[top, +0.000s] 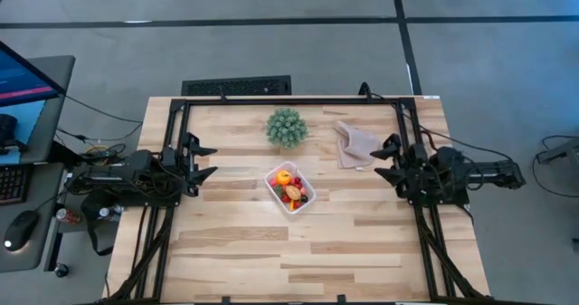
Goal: Pick and placing Produce into tupperware
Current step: Return to Home Position
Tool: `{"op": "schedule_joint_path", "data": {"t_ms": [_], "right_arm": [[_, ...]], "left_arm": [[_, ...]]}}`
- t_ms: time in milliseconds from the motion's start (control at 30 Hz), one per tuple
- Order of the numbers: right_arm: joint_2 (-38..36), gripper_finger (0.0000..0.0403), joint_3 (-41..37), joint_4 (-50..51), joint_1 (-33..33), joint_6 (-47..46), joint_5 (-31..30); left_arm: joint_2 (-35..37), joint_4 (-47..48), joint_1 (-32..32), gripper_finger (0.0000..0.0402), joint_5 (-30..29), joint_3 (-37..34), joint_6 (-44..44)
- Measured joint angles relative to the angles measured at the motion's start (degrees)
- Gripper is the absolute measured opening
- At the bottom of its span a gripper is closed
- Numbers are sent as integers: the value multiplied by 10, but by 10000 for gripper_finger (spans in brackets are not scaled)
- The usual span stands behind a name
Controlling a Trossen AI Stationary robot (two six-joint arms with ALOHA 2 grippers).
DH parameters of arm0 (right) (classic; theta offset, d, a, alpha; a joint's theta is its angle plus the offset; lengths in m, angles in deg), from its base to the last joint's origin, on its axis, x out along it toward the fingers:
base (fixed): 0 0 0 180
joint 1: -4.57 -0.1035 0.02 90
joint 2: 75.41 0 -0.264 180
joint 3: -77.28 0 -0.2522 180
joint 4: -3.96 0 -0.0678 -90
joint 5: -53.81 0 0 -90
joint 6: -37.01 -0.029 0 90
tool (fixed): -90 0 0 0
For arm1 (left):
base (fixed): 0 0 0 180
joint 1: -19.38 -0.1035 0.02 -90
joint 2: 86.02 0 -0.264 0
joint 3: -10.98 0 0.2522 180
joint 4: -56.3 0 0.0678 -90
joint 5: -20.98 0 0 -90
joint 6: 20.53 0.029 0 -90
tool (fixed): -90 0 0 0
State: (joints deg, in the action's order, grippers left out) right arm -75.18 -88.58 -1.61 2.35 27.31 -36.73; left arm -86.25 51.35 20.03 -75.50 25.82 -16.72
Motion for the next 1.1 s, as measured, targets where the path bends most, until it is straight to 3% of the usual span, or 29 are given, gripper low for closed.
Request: {"op": "schedule_joint_path", "data": {"t_ms": [600,1100], "right_arm": [[0,244,0,185,1,-9,-10],[2,244,0,185,1,10,-8]], "left_arm": [[0,85,0,240,-2,0,-9],[0,166,0,240,44,-3,-14]]}}
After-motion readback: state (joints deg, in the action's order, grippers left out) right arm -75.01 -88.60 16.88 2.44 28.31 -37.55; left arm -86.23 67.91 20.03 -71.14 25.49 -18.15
